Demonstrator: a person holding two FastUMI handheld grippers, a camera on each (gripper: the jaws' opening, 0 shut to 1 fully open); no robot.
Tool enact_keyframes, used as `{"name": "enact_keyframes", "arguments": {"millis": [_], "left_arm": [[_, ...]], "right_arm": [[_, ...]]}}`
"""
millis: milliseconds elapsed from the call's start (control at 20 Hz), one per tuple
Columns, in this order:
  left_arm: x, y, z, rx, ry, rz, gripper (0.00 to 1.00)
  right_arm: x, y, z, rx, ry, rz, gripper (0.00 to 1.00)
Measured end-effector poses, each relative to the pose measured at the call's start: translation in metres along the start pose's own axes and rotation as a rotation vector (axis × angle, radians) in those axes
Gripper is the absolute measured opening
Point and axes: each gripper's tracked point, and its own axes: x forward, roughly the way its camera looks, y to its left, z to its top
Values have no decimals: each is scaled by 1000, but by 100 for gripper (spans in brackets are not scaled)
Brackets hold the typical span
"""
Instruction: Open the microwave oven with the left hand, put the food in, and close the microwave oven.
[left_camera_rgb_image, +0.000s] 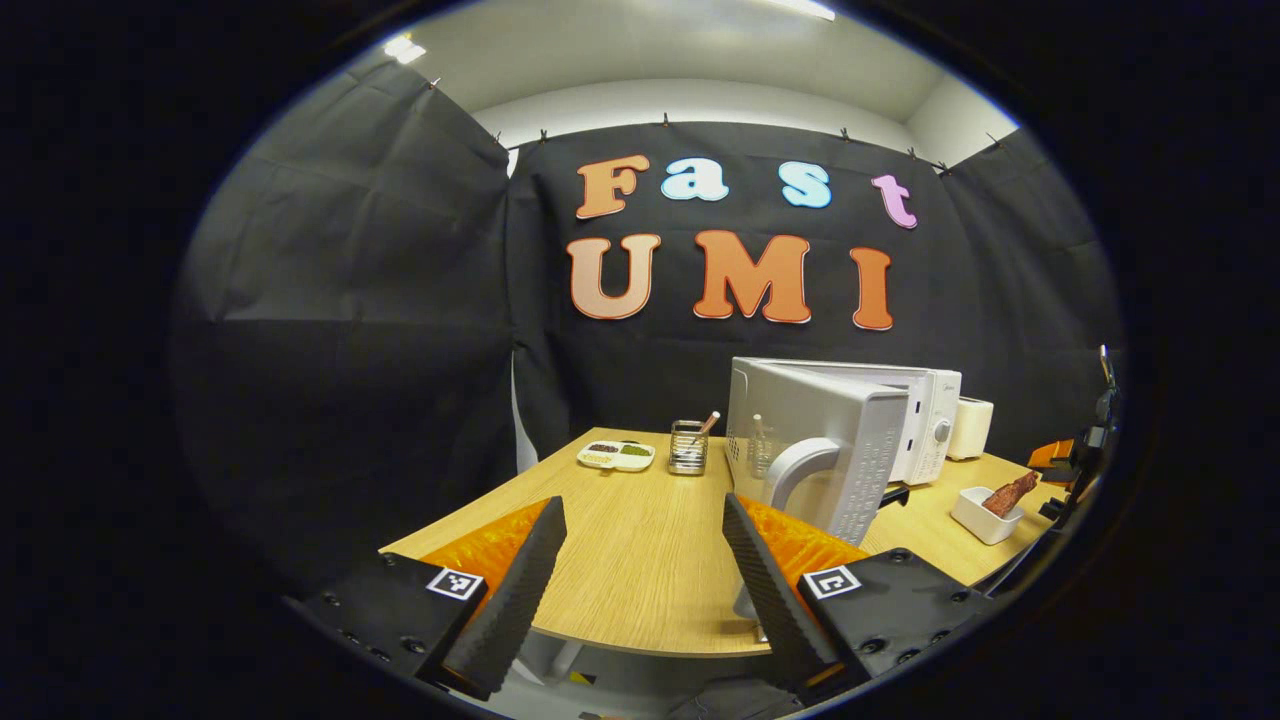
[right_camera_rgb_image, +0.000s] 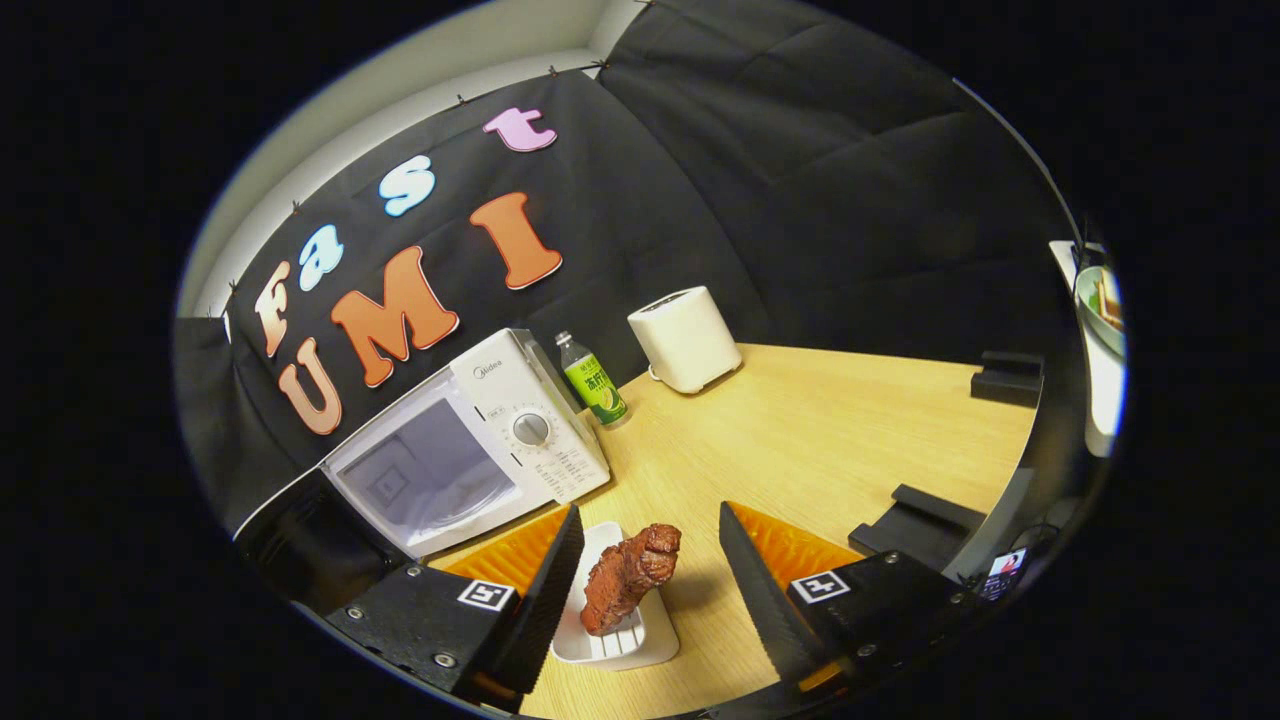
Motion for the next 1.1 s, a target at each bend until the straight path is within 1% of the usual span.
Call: {"name": "enact_keyframes", "arguments": {"millis": [50,100,150,200,250,300,350,450,500,550,600,700,900,1100], "left_arm": [[3,3,0,3,3,7,100],[4,5,-1,4,7,13,99],[5,6,-2,5,10,19,100],[8,8,-2,4,12,22,99],[10,8,-3,2,16,23,98],[12,8,-4,3,21,25,99],[15,8,-4,6,23,27,99],[16,9,-5,7,24,30,100],[17,10,-5,5,26,31,100],[20,11,-6,3,30,31,100],[22,11,-7,1,33,34,100],[22,13,-6,0,34,38,98],[25,19,-2,9,25,52,100],[30,21,2,20,15,57,99]], "right_arm": [[3,-3,-4,23,8,-3,83],[7,-5,-6,47,14,-7,76],[10,-9,-10,73,26,-17,73],[11,-11,-14,102,37,-17,68],[10,-10,-14,144,41,-2,64],[10,-8,-13,185,48,19,53],[11,-6,-14,216,52,33,46],[17,1,-14,248,52,44,22],[16,7,-11,270,46,66,25],[14,13,-9,296,46,81,22],[15,14,-8,296,45,77,15],[17,14,-5,277,28,75,11],[12,18,16,238,-25,62,2],[5,36,46,206,-90,81,2]]}}
